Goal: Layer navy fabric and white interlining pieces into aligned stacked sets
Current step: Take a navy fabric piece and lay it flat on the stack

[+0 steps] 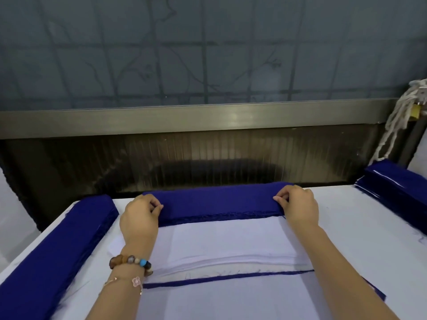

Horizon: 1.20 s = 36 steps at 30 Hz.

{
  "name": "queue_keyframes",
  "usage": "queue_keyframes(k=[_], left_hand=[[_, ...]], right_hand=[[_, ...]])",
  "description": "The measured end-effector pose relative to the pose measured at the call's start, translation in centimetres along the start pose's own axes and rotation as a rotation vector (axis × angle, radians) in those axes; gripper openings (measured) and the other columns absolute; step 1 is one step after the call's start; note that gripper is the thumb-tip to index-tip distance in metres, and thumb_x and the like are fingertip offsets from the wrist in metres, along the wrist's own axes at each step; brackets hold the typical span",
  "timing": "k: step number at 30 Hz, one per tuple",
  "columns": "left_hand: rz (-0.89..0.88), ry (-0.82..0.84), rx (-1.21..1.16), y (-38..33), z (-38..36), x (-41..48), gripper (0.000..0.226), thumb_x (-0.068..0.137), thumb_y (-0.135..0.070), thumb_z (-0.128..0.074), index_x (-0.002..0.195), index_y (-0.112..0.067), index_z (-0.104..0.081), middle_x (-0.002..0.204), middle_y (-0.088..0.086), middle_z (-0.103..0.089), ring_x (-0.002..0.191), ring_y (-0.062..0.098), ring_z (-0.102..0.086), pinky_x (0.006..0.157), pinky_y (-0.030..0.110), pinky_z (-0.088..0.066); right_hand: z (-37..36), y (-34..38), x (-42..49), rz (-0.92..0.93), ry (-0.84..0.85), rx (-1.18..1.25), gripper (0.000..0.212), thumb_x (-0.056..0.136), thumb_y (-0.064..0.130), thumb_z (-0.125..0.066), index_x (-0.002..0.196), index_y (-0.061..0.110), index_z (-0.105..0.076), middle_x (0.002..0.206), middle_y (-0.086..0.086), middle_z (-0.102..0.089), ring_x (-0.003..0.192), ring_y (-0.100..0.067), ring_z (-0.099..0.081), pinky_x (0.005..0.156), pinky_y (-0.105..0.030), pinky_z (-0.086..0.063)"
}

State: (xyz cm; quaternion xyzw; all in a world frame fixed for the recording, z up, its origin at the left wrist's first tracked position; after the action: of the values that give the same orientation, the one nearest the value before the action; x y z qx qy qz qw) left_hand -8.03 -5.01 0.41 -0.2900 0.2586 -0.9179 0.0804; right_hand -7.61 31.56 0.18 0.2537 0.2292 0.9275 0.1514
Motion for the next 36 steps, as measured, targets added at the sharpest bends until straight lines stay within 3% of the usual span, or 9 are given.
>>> queue_keyframes(k=[1,3,5,7,16,20,27,32,36], left_hand=[[-0.011,-0.016,-0.010,0.1,-0.1,-0.1,0.001,0.088,-0.018,-0.068,0.088,-0.018,-0.069,0.083,0.000,-0.062,0.077,0.020,-0.057,0.060,0.034,-0.046],[-0.016,-0.007,0.062,0.5,-0.5,-0.1,0.022,0.089,-0.023,-0.066,0.110,-0.017,-0.068,0.101,0.004,-0.066,0.094,0.026,-0.055,0.070,0.040,-0.048],[0.057,0.060,0.144,1.1,-0.9,-0.1,0.045,0.091,-0.034,-0.062,0.131,-0.013,-0.057,0.128,0.010,-0.058,0.114,0.033,-0.048,0.086,0.048,-0.044],[0.141,0.120,0.134,1.6,-1.1,0.1,0.056,0.093,-0.041,-0.058,0.139,-0.010,-0.049,0.138,0.013,-0.051,0.123,0.035,-0.040,0.096,0.050,-0.040],[0.107,0.030,0.006,1.3,-0.6,0.0,0.029,0.091,-0.029,-0.064,0.115,-0.015,-0.070,0.117,0.012,-0.066,0.111,0.036,-0.049,0.090,0.045,-0.043],[0.164,0.009,-0.098,1.6,-0.6,0.4,0.016,0.090,-0.023,-0.065,0.101,-0.012,-0.070,0.111,0.017,-0.061,0.108,0.037,-0.050,0.088,0.044,-0.042],[0.349,0.151,-0.065,2.7,-0.4,1.4,0.059,0.089,-0.033,-0.067,0.136,-0.002,-0.050,0.132,0.024,-0.051,0.125,0.042,-0.041,0.100,0.049,-0.037],[0.358,0.166,-0.155,3.6,0.2,2.1,0.050,0.083,-0.033,-0.074,0.125,-0.010,-0.061,0.126,0.013,-0.059,0.122,0.035,-0.048,0.098,0.047,-0.042],[0.398,0.128,-0.267,4.0,0.3,2.2,0.033,0.086,-0.026,-0.072,0.113,-0.008,-0.065,0.111,0.013,-0.066,0.108,0.031,-0.057,0.087,0.043,-0.046]], right_hand=[[0.0,-0.1,0.1,-0.012,-0.002,0.036,0.009,0.088,0.026,-0.067,0.088,0.018,-0.070,0.088,-0.001,-0.067,0.098,-0.022,-0.055,0.080,-0.037,-0.051],[0.0,-0.4,0.1,-0.015,-0.006,0.053,0.008,0.087,0.024,-0.068,0.091,0.017,-0.070,0.093,-0.002,-0.066,0.101,-0.025,-0.056,0.082,-0.038,-0.051],[0.0,-0.5,0.1,-0.009,-0.007,-0.016,0.021,0.089,0.028,-0.066,0.107,0.018,-0.067,0.110,-0.003,-0.062,0.108,-0.026,-0.050,0.084,-0.036,-0.048],[-0.1,-0.7,0.1,-0.033,0.004,-0.071,0.032,0.090,0.033,-0.063,0.119,0.018,-0.061,0.121,-0.004,-0.057,0.112,-0.026,-0.046,0.086,-0.035,-0.043],[-0.7,-1.2,0.3,-0.108,0.037,0.030,0.016,0.089,0.032,-0.066,0.100,0.020,-0.063,0.120,-0.006,-0.056,0.108,-0.028,-0.046,0.084,-0.036,-0.044],[-1.0,-1.2,0.4,-0.115,0.050,0.048,0.011,0.089,0.029,-0.066,0.091,0.019,-0.064,0.118,-0.008,-0.055,0.108,-0.028,-0.046,0.082,-0.035,-0.042],[-0.2,-0.9,0.5,-0.021,0.029,0.104,0.010,0.089,0.029,-0.066,0.083,0.025,-0.060,0.109,-0.002,-0.055,0.108,-0.029,-0.044,0.080,-0.030,-0.031],[-0.1,-0.4,0.8,0.015,0.160,0.217,0.012,0.094,0.026,-0.058,0.085,0.018,-0.058,0.105,-0.003,-0.060,0.099,-0.024,-0.054,0.090,-0.047,-0.046],[0.0,-0.2,0.6,0.054,0.206,0.252,0.013,0.093,0.023,-0.058,0.081,0.018,-0.060,0.106,0.001,-0.061,0.103,-0.022,-0.055,0.094,-0.048,-0.044]])
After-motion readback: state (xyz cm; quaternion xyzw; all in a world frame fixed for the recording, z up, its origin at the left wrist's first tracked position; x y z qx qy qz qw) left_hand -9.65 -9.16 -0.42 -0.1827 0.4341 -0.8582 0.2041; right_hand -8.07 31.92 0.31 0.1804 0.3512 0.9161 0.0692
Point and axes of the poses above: each hand's wrist, its own x-axis towards the middle knuckle, its own z-axis out of the back of the hand, y = z × x, the point moved 4 cm from there along x, towards the middle knuckle
